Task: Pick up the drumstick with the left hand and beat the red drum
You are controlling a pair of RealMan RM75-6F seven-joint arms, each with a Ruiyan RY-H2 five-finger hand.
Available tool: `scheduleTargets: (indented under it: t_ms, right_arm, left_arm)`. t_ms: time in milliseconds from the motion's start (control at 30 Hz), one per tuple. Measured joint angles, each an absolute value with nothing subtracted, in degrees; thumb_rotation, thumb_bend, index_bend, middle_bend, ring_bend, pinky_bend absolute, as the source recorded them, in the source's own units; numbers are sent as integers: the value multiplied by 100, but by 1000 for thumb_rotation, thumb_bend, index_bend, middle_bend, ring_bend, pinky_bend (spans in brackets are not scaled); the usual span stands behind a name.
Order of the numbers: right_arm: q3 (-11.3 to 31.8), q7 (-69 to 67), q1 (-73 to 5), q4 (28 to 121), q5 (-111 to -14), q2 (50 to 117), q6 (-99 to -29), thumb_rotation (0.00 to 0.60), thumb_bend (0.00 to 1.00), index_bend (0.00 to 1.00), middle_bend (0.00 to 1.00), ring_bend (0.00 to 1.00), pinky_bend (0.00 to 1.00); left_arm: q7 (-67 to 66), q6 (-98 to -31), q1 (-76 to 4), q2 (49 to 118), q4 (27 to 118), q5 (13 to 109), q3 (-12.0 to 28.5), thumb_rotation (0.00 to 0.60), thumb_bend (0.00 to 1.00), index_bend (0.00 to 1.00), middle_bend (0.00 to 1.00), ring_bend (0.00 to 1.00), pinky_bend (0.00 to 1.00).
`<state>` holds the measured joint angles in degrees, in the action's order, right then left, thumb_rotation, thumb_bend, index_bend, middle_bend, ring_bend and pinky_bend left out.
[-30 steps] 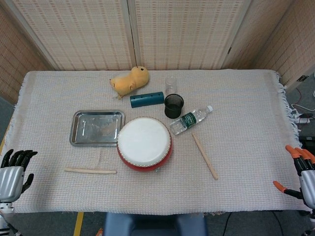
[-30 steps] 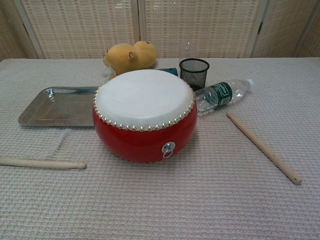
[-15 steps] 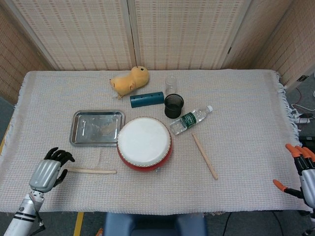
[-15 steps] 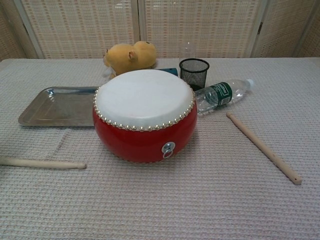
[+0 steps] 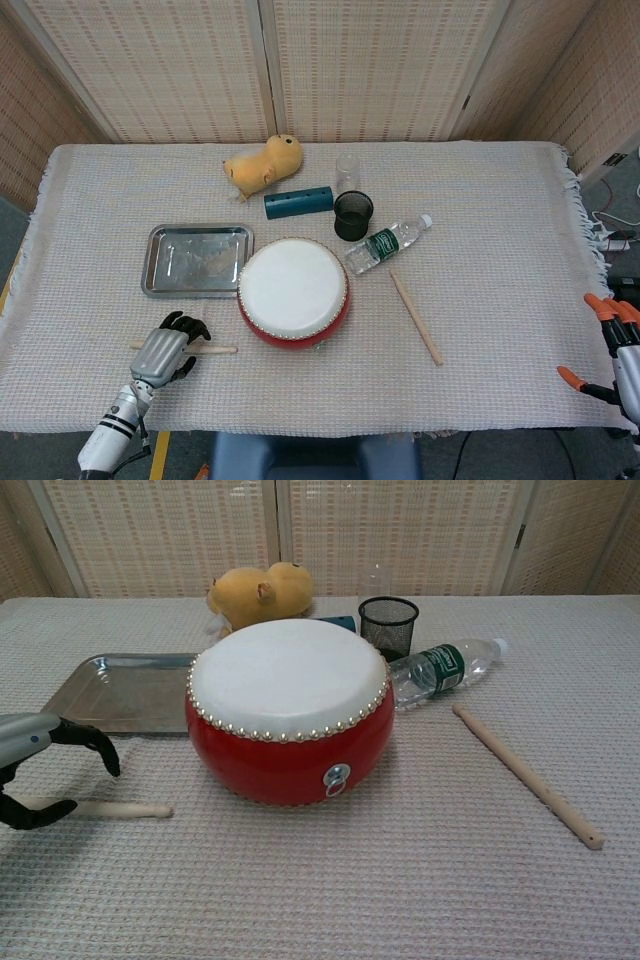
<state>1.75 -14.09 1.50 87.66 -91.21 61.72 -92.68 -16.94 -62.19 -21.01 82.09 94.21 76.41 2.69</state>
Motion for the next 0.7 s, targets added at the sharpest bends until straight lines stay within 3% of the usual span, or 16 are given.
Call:
scheduleTargets:
  t_ms: [267,700]
  right_arm:
    - [176,-1441,135,8747,-9093,6161,-9217,600,85,47,126,0,56]
    - [160,-1549,79,8742,-9075,6144,-9081,600,86,47,126,0,39]
  left_arm:
    - [-2278,-6371,-2135,8867,9060,7152,330,600,328,406,190,72,42]
    - [-2445,-6475,-2133,9149,8753,6825,379,600,317,458,194,69,39]
